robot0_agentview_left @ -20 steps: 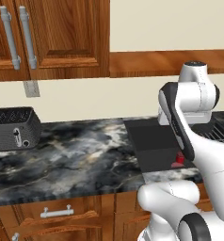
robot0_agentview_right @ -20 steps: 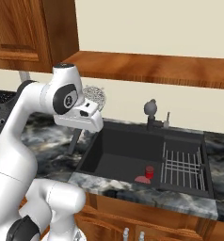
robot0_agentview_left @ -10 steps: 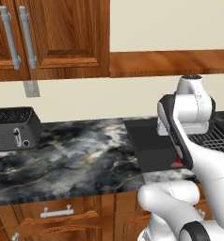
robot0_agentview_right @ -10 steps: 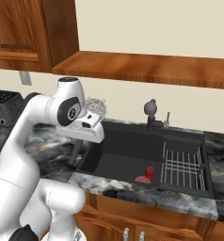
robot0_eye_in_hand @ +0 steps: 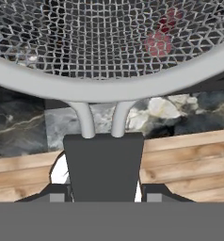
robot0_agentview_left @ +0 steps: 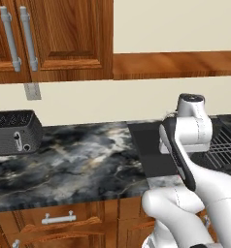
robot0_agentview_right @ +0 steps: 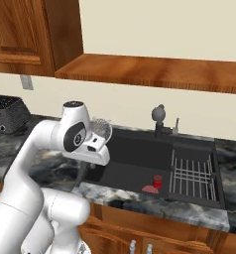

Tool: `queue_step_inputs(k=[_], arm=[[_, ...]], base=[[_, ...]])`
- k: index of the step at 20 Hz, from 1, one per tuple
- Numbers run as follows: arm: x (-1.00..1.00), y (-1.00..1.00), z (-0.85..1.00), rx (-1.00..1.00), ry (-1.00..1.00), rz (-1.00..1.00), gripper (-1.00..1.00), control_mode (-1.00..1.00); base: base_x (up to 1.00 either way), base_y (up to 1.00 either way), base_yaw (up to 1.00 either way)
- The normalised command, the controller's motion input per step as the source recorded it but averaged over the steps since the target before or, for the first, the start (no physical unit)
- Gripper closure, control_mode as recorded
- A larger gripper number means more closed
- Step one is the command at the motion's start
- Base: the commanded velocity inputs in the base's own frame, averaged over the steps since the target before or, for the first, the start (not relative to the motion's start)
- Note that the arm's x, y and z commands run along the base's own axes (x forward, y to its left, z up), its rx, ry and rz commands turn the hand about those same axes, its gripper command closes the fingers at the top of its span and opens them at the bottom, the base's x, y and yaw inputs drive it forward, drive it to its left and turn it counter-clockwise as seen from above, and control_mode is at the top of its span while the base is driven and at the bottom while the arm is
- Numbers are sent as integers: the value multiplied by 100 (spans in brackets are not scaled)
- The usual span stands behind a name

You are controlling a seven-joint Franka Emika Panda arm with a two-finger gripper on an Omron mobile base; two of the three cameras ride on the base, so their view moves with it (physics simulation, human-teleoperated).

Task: Pick the strainer and mug and place them in the sink. Then turn on the water.

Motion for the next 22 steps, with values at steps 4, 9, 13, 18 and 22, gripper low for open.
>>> queue_step_inputs(k=[4, 9, 13, 18, 22], arm=[[0, 0, -27, 0, 1, 0, 100, -100], [18, 0, -17, 0, 1, 0, 100, -100], [48, 0, -14, 0, 0, 0, 100, -100], [60, 0, -13, 0, 0, 0, 100, -100], [77, -2, -33, 0, 3, 0, 100, -100]], base=[[0, 0, 0], [0, 0, 0], [0, 0, 0], [0, 0, 0], [0, 0, 0]])
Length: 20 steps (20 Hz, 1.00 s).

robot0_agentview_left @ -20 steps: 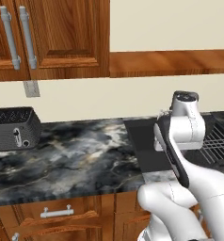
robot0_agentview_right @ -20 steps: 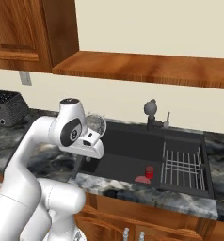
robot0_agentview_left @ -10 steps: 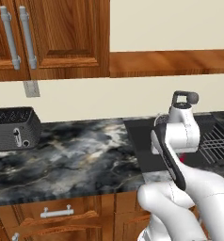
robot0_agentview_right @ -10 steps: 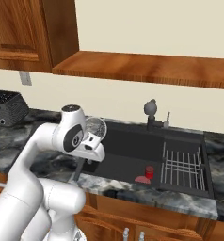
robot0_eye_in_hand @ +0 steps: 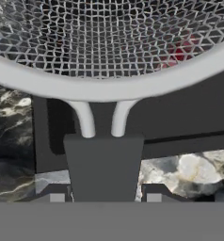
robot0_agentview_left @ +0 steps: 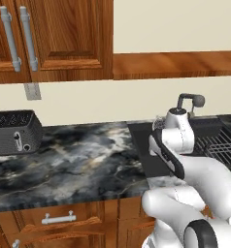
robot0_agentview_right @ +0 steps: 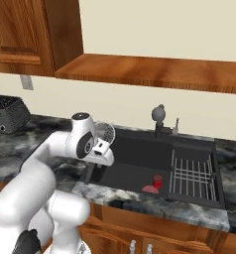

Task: Pick the strainer and mug and place them in the sink. Then turn on the water.

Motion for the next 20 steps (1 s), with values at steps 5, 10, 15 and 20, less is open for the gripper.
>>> queue_step_inputs(k=[5, 10, 15, 20], arm=[[63, -22, -37, 3, 7, 0, 100, -100], [48, -32, -25, 4, 10, 0, 100, -100], [45, -20, -28, 2, 12, 0, 100, -100], [35, -3, -38, 0, 9, 0, 100, -100]], base=[[0, 0, 0], [0, 0, 0], [0, 0, 0], [0, 0, 0]])
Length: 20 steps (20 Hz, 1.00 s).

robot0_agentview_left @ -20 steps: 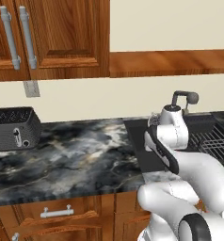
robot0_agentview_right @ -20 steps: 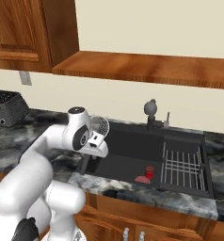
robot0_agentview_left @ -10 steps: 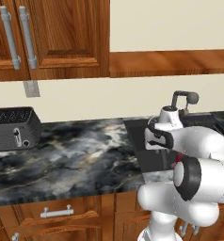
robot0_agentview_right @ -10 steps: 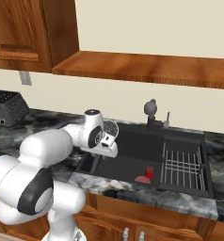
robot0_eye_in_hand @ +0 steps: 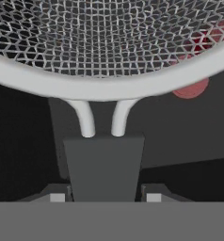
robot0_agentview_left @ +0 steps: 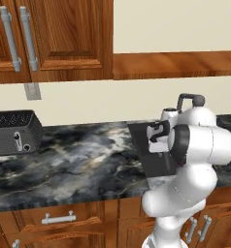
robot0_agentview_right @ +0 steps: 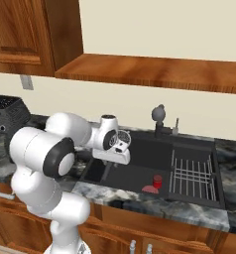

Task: Pick the strainer and mug and place them in the sink. Then turn on the water.

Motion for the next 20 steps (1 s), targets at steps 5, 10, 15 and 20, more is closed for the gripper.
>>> queue_step_inputs(k=[5, 10, 15, 20], arm=[[13, 0, -43, 0, 0, 0, 100, -100], [2, 0, -43, 0, 0, 0, 100, -100], [8, 0, -34, 0, 0, 0, 100, -100], [9, 0, -26, 0, 0, 0, 100, -100]], base=[[0, 0, 0], [0, 0, 0], [0, 0, 0], [0, 0, 0]])
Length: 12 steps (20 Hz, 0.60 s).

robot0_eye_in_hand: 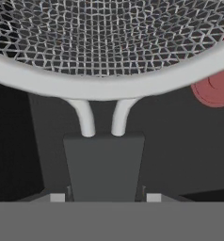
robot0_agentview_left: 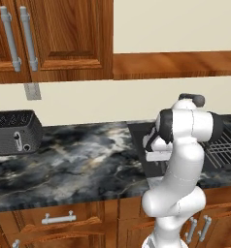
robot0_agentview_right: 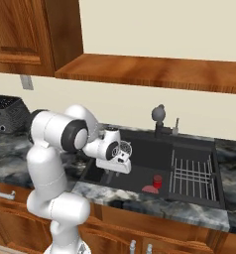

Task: Pick the strainer and mug and place them in the sink. Then turn on the water.

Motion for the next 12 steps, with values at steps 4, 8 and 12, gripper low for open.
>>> queue_step_inputs(k=[4, 8, 12], arm=[[11, 0, -22, 0, 1, 0, 100, -100], [7, 0, -25, 0, 0, 0, 100, -100], [10, 0, -27, 0, 1, 0, 100, -100]], base=[[0, 0, 0], [0, 0, 0], [0, 0, 0]])
